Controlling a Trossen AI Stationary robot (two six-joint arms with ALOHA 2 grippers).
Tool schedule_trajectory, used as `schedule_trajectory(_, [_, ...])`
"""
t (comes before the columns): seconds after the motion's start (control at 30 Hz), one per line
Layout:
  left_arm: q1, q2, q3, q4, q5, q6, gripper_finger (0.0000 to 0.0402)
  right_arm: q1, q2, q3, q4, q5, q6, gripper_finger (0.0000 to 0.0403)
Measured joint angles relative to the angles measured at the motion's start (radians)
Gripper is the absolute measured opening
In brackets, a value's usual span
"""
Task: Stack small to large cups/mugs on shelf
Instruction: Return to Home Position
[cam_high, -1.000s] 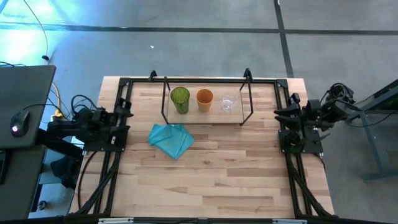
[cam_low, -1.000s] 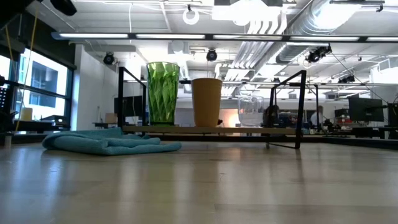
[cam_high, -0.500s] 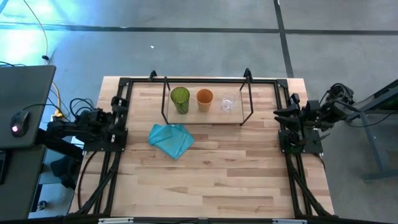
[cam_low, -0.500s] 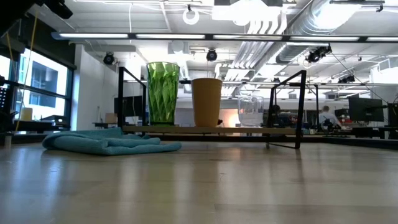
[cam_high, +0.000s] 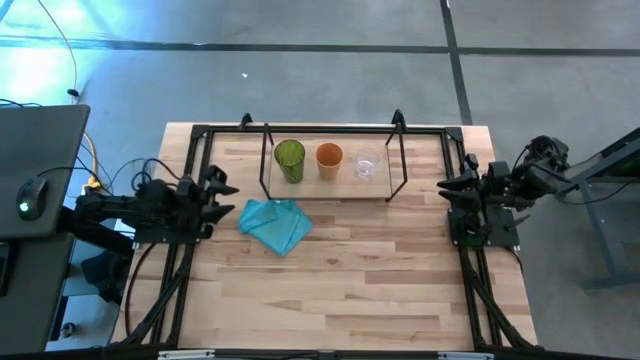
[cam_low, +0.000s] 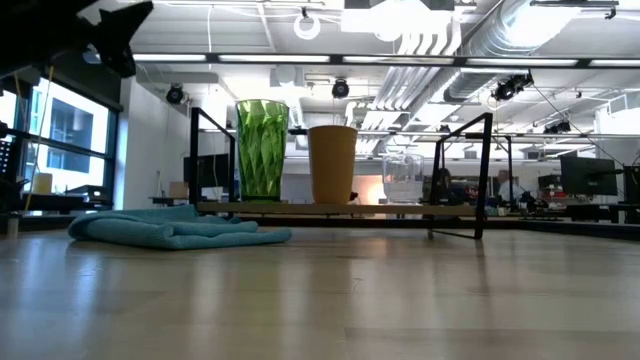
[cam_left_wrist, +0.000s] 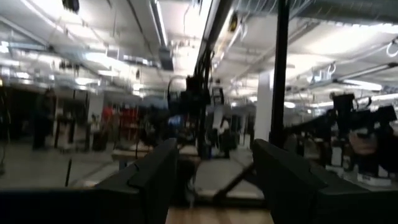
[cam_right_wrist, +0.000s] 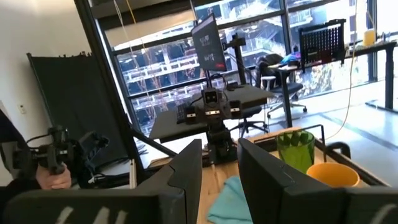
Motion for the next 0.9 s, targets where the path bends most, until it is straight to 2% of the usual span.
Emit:
schedule_trajectory(0.5, [0.000, 0.000, 0.000, -0.329, 0.024, -0.043, 0.0200, 0.000, -0.001, 0.002, 0.040, -0.006, 0.012, 0.0094])
schedule_trajectory(0.73, [0.000, 0.000, 0.000, -0.429, 0.003, -0.054, 0.0200, 0.000, -0.002, 0.002, 0.039, -0.007, -0.013, 0.0094])
schedule_trajectory(0.9, [0.000, 0.019, 0.001, -0.432, 0.001, -0.046, 0.0200, 0.000, -0.002, 0.002, 0.039, -0.007, -0.013, 0.0094])
